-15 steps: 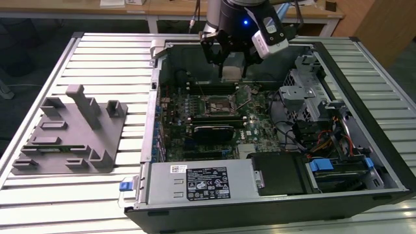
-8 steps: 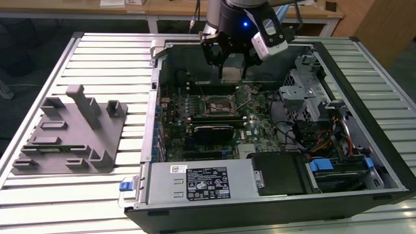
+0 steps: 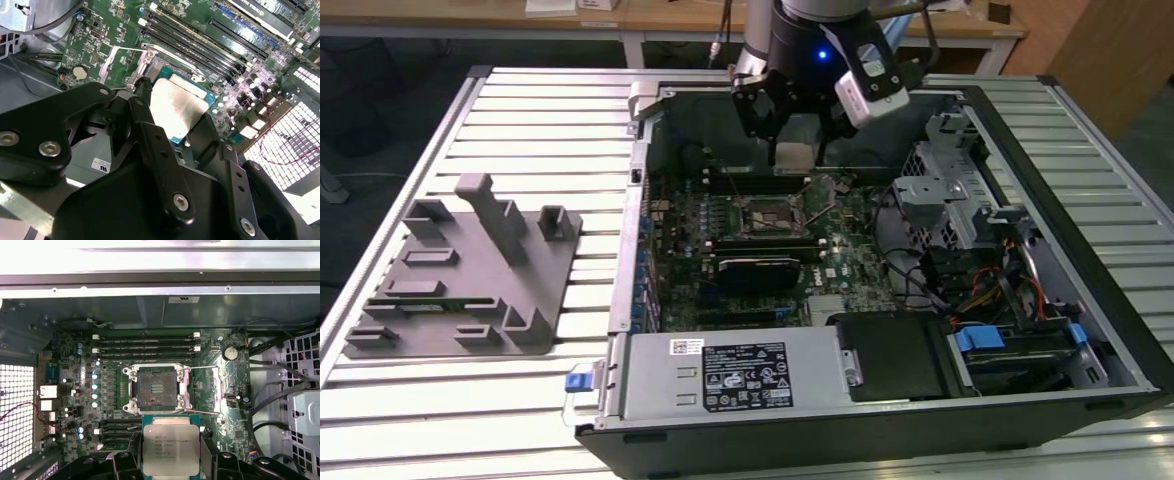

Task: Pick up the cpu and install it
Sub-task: 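Pick up the cpu and move it towards the insertion slot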

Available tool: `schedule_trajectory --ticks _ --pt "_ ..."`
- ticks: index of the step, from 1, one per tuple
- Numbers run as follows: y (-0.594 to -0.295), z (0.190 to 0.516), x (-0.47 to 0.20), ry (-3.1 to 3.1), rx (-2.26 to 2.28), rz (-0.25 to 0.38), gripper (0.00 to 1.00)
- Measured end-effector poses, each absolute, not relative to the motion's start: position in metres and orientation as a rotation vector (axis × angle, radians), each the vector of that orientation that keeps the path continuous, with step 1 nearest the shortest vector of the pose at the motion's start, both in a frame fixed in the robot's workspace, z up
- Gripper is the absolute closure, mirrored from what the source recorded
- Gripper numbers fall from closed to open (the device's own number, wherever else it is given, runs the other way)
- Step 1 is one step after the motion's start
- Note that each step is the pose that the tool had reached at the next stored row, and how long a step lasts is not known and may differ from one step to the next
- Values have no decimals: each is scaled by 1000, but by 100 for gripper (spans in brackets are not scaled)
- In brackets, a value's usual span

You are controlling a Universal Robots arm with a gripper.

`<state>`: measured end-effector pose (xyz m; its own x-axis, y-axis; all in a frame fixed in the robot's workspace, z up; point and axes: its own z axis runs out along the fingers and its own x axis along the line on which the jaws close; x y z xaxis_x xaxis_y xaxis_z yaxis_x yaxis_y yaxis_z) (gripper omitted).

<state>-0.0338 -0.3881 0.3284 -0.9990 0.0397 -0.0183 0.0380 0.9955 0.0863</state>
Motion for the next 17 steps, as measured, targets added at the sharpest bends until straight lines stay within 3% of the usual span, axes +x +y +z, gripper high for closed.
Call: schedule_trajectory --ticks 17 --pt "-388 318 -34 3119 60 105 45"
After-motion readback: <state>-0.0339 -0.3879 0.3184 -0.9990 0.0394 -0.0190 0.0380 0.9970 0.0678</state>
